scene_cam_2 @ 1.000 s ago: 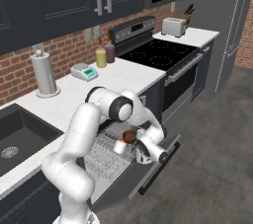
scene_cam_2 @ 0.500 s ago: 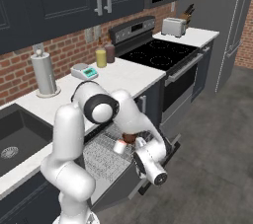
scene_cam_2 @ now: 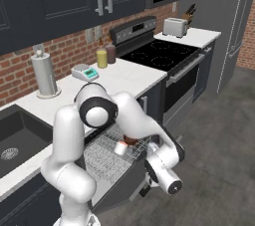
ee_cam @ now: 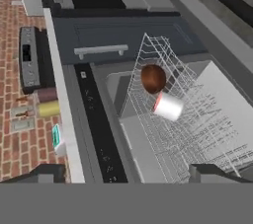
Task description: Pick up the cup and bowl from the counter, place them in the dishwasher, and close the dishwasher door.
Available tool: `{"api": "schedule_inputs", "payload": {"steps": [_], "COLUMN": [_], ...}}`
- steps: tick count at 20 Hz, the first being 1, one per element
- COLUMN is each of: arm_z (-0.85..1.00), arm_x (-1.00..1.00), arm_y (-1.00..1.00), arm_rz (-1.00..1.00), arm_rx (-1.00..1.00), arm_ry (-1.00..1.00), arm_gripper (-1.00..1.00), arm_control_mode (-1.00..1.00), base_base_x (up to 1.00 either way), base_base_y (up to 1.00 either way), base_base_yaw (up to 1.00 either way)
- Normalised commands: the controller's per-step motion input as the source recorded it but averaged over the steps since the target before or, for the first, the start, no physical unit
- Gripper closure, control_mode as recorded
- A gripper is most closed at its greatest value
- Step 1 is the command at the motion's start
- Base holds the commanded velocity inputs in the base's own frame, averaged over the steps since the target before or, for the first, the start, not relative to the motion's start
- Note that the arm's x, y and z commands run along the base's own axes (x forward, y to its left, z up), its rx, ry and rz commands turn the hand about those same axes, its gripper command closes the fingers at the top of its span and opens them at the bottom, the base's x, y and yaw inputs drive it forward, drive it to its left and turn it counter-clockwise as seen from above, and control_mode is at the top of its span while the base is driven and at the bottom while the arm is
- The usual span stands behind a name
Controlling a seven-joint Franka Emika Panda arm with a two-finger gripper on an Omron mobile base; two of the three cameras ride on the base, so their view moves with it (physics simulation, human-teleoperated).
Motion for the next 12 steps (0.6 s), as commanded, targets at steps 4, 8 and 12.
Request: {"api": "schedule_inputs", "payload": {"steps": [4, 8, 12], "arm_z": [-0.35, -0.32, -0.31], "arm_x": [-0.21, -0.26, -0.07], "arm_y": [-0.37, -0.55, -0.47], "arm_rz": [0.00, 0.00, 0.01], "arm_rx": [0.23, 0.30, 0.24], "arm_ry": [-0.06, -0.10, -0.02], "arm_gripper": [-1.00, -1.00, -1.00], "arm_control_mode": [-1.00, -1.00, -1.00], "base_base_x": [0.00, 0.00, 0.00], "base_base_y": [0.00, 0.00, 0.00], "base_base_yaw": [0.00, 0.00, 0.00]}}
